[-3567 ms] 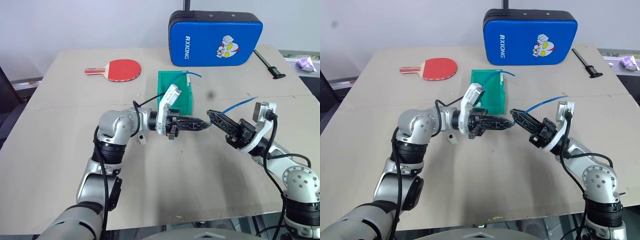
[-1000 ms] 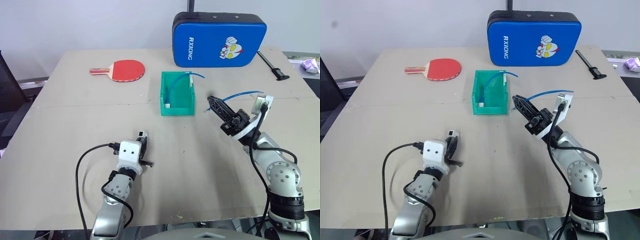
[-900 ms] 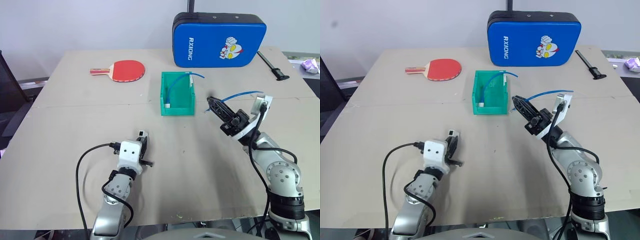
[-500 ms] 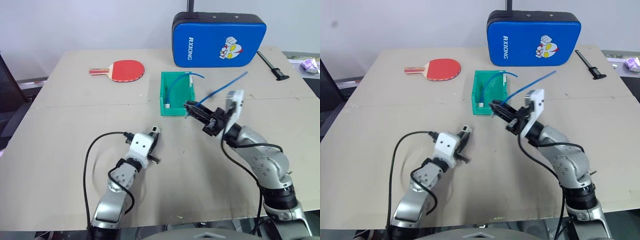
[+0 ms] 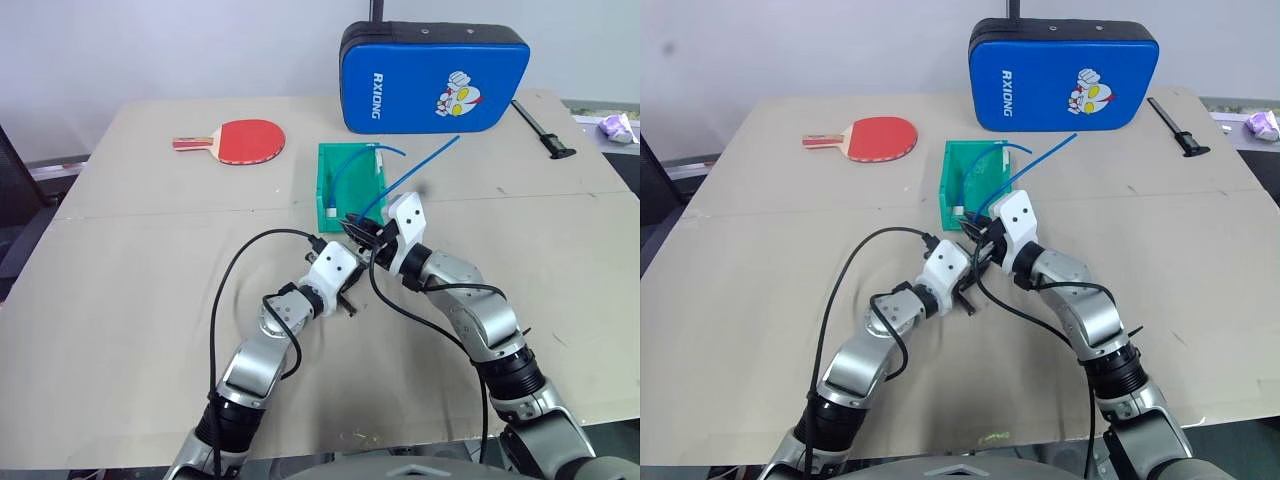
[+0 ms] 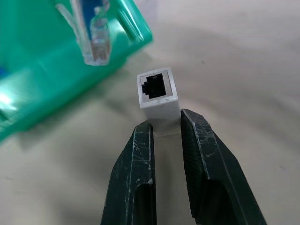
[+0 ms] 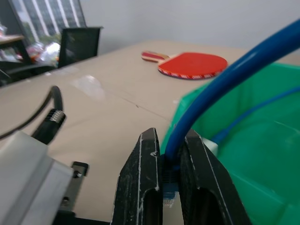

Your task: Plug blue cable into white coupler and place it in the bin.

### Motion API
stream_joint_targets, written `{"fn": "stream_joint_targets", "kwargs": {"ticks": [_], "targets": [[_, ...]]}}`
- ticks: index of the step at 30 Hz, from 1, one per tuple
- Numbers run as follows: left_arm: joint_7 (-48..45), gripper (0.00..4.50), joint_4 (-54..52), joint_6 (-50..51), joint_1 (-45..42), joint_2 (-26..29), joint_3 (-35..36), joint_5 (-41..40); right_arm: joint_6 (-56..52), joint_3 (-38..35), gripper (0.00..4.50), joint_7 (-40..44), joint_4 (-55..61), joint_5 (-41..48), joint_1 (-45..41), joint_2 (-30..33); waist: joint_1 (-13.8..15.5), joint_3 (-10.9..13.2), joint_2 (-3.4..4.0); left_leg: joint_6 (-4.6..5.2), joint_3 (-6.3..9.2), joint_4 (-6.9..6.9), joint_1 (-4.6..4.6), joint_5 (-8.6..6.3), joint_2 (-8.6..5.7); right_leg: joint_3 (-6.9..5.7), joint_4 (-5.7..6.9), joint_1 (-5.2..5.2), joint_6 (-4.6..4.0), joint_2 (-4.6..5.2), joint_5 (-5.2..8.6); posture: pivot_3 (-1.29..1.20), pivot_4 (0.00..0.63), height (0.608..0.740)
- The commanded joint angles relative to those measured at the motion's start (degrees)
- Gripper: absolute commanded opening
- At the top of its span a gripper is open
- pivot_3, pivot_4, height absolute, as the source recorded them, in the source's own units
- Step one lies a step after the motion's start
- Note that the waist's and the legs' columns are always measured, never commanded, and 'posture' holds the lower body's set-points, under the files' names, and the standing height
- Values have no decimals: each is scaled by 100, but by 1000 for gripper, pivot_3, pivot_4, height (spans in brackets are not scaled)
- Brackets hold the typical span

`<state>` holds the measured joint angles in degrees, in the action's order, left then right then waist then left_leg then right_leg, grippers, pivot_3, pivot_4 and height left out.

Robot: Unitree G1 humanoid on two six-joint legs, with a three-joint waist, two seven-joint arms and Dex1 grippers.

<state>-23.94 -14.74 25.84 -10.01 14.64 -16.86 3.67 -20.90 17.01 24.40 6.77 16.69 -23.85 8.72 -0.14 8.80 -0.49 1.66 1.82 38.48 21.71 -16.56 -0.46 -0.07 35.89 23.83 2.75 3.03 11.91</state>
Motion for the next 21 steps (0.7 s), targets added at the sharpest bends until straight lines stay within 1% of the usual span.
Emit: {"fn": "stream_joint_targets", "kwargs": {"ticks": [1,12,21], "targets": [[96,194,-246,270,-35,11,-62,144,79,-50,0,5,194,-127,86,-23,-9,0,0,7,0,0,0,-4,0,0,0,0,0,0,0,0,150,740],[160,194,-542,811,12,19,-180,209,25,1,0,43,152,-563,215,58,-49,-1,-1,8,3,0,-3,-4,1,0,5,-1,0,0,0,0,150,740],[247,194,-707,1123,22,13,-269,273,-206,-6,0,164,347,-724,275,181,-51,-3,-3,8,3,0,-4,-5,1,1,5,-2,0,0,0,0,150,740]]}}
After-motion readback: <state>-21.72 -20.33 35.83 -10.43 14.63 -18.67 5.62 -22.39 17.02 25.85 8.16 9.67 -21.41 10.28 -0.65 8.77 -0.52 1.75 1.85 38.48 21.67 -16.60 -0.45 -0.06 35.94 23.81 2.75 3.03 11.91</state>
